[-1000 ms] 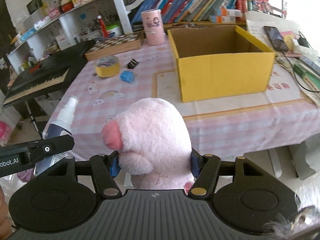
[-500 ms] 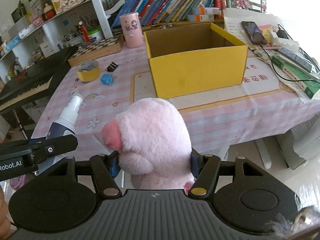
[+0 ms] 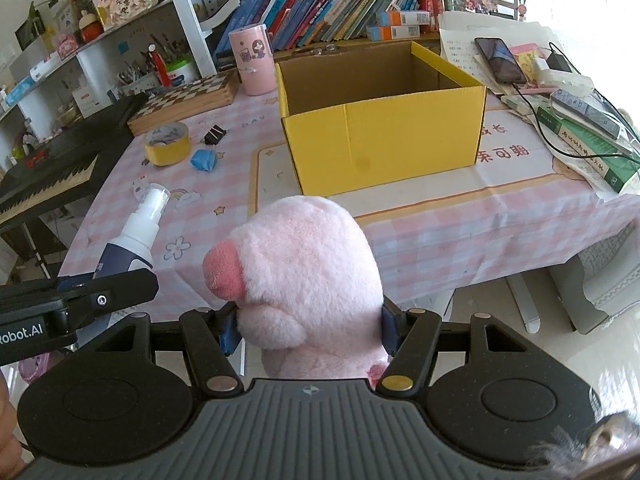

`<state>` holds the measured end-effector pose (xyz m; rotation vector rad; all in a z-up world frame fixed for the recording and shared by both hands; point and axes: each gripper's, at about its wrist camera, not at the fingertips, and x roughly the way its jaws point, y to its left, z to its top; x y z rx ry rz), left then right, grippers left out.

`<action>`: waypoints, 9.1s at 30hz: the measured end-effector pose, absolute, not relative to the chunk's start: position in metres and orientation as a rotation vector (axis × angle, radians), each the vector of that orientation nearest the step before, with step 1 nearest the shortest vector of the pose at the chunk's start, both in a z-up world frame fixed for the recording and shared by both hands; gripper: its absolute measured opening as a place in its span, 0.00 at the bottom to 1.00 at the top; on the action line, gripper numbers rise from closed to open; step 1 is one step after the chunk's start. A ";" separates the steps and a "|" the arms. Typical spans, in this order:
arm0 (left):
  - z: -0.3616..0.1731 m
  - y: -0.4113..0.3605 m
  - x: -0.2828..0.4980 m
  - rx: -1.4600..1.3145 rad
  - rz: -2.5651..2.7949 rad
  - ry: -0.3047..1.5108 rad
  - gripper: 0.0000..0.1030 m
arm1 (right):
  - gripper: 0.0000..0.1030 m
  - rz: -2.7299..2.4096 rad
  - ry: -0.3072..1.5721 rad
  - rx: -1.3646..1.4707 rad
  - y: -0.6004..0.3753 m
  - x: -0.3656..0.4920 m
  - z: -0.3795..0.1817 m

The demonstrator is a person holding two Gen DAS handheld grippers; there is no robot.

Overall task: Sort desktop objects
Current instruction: 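Lift the spray bottle and pink pig and carry both toward the yellow box, then lower the spray bottle and pig into the yellow box and open both tools, then withdraw both tools from the box back over the table, then grasp the small white box with the left tool while the right tool grasps the blue item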

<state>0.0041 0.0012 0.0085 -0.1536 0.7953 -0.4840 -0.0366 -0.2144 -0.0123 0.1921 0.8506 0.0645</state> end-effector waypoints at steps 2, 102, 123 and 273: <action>0.008 0.000 0.005 -0.155 -0.486 0.801 0.30 | 0.59 0.066 0.863 0.188 -0.214 -0.035 -0.014; 0.042 -0.179 0.222 -0.031 -0.063 0.581 0.75 | 0.84 0.512 0.637 -0.293 -0.362 0.283 0.027; 0.012 -0.122 0.115 0.028 0.007 0.619 0.92 | 0.83 0.168 0.697 0.022 -0.355 0.126 0.007; -0.018 0.087 0.207 -0.205 0.098 0.795 0.27 | 0.34 0.538 0.793 -0.102 -0.082 0.259 -0.038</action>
